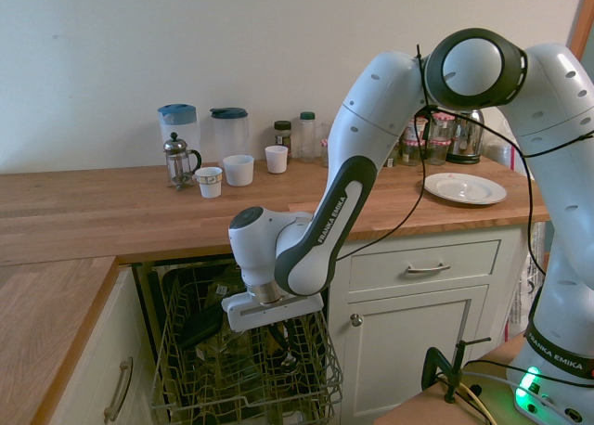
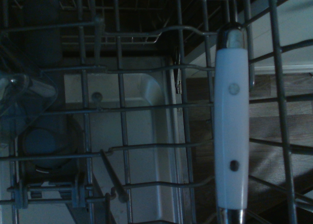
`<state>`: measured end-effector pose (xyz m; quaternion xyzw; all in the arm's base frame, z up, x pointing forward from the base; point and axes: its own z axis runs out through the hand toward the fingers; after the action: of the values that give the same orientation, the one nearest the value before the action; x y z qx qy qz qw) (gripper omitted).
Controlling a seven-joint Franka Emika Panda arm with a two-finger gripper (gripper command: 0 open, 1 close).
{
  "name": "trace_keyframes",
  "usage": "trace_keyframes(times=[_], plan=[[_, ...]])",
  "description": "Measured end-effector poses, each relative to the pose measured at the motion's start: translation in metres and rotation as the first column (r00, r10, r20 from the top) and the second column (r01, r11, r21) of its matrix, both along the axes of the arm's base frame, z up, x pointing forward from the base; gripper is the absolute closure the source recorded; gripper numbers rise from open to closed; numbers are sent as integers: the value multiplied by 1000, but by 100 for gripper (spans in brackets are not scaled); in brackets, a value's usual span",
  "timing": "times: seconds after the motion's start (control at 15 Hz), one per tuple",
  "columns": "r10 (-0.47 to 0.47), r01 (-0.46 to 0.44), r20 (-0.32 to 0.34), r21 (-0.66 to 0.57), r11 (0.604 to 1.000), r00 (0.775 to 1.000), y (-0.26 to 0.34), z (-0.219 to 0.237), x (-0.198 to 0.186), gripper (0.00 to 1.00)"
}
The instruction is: Put the spoon in the dishwasher
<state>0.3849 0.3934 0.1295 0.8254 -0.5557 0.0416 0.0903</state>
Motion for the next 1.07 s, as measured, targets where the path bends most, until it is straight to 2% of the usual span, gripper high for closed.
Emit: trace_keyframes(times=[0.2, 0.27, 0.53, 1.07], plan=[[-2, 2, -11, 3, 1000, 1000, 0, -9, 2, 100], [-2, 2, -16, 5, 1000, 1000, -1, -10, 2, 0], [21, -21, -37, 14, 1000, 999, -2, -11, 3, 0], [22, -22, -27, 11, 1000, 999, -4, -8, 6, 0]])
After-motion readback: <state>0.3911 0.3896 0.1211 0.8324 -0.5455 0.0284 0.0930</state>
